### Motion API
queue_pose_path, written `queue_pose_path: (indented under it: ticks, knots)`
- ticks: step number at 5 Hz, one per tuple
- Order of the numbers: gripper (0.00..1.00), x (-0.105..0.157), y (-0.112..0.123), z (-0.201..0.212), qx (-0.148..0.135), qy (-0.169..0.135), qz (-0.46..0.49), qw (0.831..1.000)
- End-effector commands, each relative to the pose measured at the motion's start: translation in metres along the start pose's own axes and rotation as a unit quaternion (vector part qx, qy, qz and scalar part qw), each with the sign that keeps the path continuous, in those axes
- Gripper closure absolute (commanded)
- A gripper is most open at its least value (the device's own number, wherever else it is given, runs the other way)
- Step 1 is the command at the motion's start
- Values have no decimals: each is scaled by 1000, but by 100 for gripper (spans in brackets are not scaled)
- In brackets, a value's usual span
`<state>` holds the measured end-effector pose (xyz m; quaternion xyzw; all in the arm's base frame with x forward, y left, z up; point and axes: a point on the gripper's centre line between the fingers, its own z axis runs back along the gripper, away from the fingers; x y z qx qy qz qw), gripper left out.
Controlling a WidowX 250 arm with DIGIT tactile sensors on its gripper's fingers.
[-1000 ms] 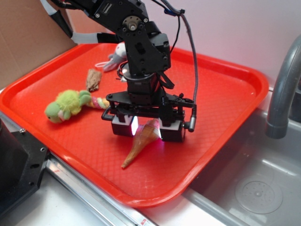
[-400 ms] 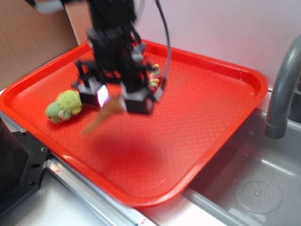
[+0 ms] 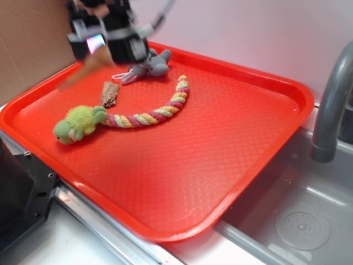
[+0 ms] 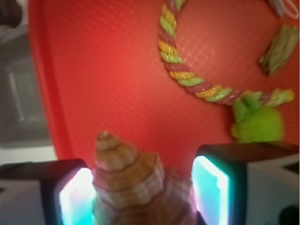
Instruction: Grab the shell.
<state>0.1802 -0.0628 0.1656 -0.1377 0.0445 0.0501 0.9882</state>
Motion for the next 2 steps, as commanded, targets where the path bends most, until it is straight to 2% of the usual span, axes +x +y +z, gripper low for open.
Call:
queue_pose_path:
  ticks: [1, 2]
  knots:
    - [100, -3, 8, 58, -8, -106, 8, 994]
    - [100, -3, 14, 56, -1, -113, 48, 992]
